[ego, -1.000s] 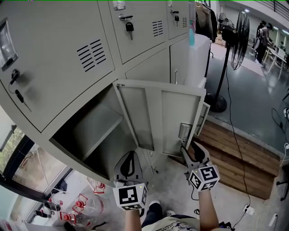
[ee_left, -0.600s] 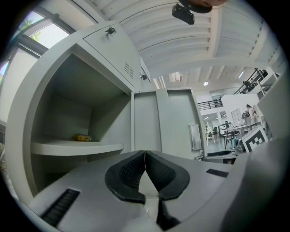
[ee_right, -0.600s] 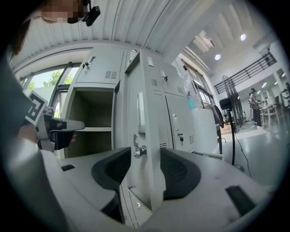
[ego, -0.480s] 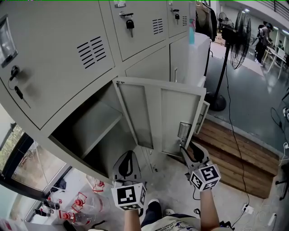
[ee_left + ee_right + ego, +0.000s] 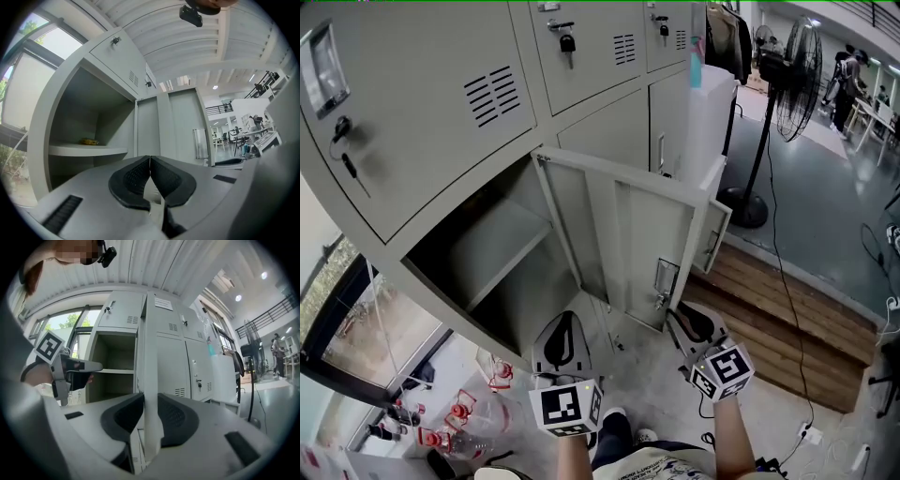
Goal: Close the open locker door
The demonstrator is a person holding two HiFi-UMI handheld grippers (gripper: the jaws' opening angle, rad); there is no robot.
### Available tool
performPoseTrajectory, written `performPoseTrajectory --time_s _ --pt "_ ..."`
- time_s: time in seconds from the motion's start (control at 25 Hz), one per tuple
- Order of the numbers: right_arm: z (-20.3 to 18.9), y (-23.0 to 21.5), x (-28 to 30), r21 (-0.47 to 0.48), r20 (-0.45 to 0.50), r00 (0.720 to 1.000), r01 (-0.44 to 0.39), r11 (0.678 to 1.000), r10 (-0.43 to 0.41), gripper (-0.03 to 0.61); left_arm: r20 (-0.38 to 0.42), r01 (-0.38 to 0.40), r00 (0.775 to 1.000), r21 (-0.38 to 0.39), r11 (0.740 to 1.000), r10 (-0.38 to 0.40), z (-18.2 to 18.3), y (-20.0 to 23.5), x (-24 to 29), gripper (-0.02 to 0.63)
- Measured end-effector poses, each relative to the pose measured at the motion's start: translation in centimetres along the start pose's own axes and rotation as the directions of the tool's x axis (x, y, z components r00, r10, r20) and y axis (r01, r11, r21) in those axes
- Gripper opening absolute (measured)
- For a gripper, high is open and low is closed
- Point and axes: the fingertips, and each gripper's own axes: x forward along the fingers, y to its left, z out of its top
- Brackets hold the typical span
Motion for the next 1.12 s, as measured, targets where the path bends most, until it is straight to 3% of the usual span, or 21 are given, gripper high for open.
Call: performPoseTrajectory --time_s 0.6,1.12 --pt "0.0 8.0 -0.6 -0.072 -0.006 0.975 -0.221 0.973 0.221 0.101 0.003 -0.104 0.995 -0.004 0.995 0.104 -0.2 2.1 -4.5 0.008" --pt "0.0 16.2 0.1 -0.094 0.005 0.897 -0.440 0.893 0.442 0.118 0.002 -0.213 0.977 -0.001 0.977 0.213 -0.3 5.5 -7.8 0.008"
